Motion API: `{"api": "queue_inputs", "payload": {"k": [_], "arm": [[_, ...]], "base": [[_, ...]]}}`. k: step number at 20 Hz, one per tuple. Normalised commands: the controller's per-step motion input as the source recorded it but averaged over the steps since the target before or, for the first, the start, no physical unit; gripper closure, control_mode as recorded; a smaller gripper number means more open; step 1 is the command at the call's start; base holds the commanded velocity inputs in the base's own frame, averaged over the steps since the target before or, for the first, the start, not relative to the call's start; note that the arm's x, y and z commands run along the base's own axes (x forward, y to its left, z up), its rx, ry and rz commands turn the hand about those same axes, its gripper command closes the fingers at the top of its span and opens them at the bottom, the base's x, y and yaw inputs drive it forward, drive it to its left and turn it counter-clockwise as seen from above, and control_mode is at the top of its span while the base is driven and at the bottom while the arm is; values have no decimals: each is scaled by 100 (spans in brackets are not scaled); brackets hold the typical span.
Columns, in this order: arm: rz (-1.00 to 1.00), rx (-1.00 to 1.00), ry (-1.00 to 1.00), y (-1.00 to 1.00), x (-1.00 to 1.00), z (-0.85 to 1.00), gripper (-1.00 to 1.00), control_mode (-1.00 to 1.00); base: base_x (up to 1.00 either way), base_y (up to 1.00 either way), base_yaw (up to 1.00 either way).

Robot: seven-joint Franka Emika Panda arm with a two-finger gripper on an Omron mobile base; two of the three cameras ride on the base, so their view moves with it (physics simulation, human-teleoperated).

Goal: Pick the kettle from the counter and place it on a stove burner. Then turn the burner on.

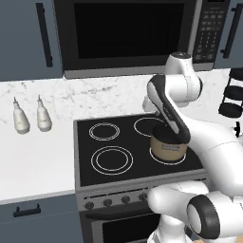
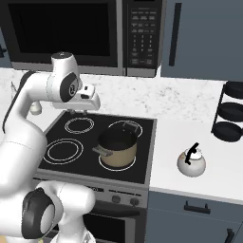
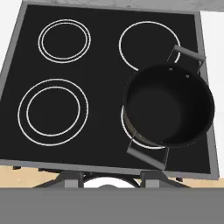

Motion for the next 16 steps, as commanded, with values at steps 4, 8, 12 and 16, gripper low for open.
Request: {"api": "queue_inputs", "payload": {"k": [4,8,12,16], "arm": [[0,0,4,0,0,-6,-100,-100],[-4,1,0,-10,-33,-2,-100,-100],[-7,1,0,-31,-54,0,-100,-100],[-12,0,-4,-52,-44,0,-100,-100]], "base": [[0,0,0],[0,0,0],[0,0,0],[0,0,0]]}}
